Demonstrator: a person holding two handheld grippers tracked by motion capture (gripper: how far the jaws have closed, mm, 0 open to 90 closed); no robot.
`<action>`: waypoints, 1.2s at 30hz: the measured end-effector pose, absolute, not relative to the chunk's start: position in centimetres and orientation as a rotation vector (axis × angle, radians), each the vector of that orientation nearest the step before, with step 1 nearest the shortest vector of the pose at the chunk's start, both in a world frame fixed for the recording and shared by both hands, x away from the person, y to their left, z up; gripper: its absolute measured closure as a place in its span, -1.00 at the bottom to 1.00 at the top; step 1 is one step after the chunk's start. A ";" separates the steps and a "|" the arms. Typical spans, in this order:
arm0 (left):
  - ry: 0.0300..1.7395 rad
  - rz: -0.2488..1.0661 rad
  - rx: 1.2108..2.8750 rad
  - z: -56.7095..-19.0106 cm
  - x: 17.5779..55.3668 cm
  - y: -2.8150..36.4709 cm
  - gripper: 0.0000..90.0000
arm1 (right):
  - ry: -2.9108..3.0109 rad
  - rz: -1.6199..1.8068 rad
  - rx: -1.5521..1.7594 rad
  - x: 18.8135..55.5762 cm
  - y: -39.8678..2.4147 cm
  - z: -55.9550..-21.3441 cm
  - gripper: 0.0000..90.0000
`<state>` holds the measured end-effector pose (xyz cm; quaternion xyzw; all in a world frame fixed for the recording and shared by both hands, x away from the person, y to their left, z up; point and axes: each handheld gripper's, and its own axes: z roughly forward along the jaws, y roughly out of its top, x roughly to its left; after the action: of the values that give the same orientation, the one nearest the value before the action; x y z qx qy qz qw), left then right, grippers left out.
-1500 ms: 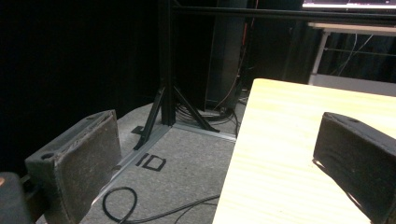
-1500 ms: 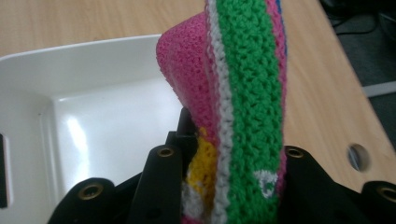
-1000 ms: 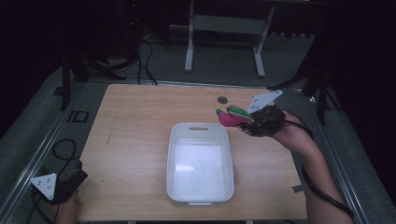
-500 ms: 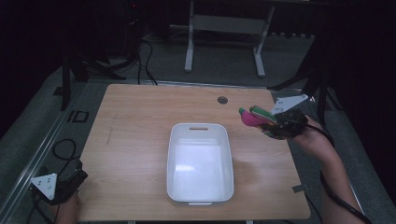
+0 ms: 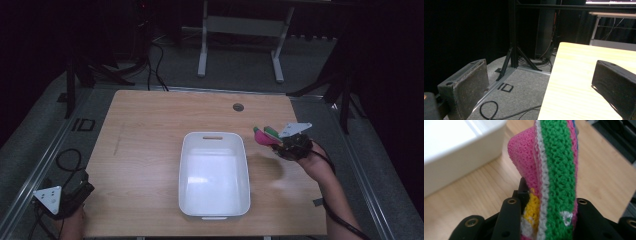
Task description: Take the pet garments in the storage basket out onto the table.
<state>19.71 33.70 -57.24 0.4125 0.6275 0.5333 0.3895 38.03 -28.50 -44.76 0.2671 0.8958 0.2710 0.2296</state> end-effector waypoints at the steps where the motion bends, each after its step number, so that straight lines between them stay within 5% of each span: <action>1: 1.597 1.355 1.047 -57.2 19.7 33.7 -0.97 | 2.469 0.739 0.751 38.2 -28.4 -45.7 0.59; 17: 1.595 1.355 1.046 -57.2 19.7 33.7 -0.97 | 2.532 0.706 0.870 39.4 -27.0 -53.3 0.55; 26: 1.598 1.355 1.045 -57.2 19.7 33.7 -0.97 | 2.595 0.744 0.868 38.7 -27.2 -51.5 -0.10; 36: 1.601 1.356 1.043 -57.2 19.7 33.7 -0.97 | 2.503 0.899 0.885 36.4 -28.8 -47.4 -0.28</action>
<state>19.65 33.75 -57.23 0.4103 0.6295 0.5331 0.3888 36.40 -28.83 -47.43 0.3113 0.8802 0.3160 0.1685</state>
